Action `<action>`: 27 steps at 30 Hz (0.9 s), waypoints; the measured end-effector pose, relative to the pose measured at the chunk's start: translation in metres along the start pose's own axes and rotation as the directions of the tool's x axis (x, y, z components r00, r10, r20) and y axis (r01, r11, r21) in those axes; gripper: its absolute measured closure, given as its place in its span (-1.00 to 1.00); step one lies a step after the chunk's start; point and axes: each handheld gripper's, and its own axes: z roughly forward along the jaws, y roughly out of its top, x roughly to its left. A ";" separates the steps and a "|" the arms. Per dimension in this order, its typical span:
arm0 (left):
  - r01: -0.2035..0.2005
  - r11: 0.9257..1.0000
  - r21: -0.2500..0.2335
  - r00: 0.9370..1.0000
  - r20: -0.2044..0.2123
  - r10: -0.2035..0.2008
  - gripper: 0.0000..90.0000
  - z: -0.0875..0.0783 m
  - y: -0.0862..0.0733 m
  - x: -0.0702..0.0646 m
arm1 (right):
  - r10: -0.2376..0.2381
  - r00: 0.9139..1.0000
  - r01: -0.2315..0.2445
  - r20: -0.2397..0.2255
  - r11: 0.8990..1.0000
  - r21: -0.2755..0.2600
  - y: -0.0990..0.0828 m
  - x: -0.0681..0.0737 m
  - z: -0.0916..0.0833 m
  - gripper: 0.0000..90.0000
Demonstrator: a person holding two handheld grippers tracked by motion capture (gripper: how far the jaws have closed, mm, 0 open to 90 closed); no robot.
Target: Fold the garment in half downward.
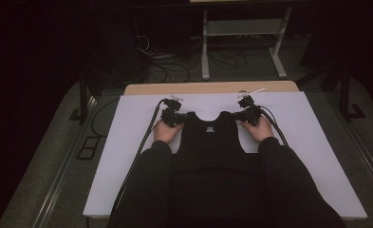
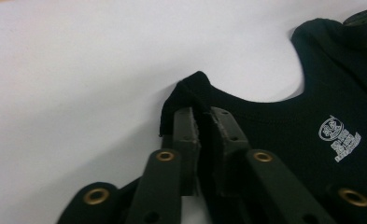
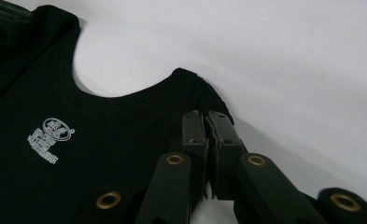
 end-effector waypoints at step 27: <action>-0.073 0.996 -0.060 0.997 0.013 0.073 0.91 -0.036 -0.006 -0.026 | -0.008 0.998 0.000 -0.057 0.989 -0.148 -0.023 0.016 -0.045 0.90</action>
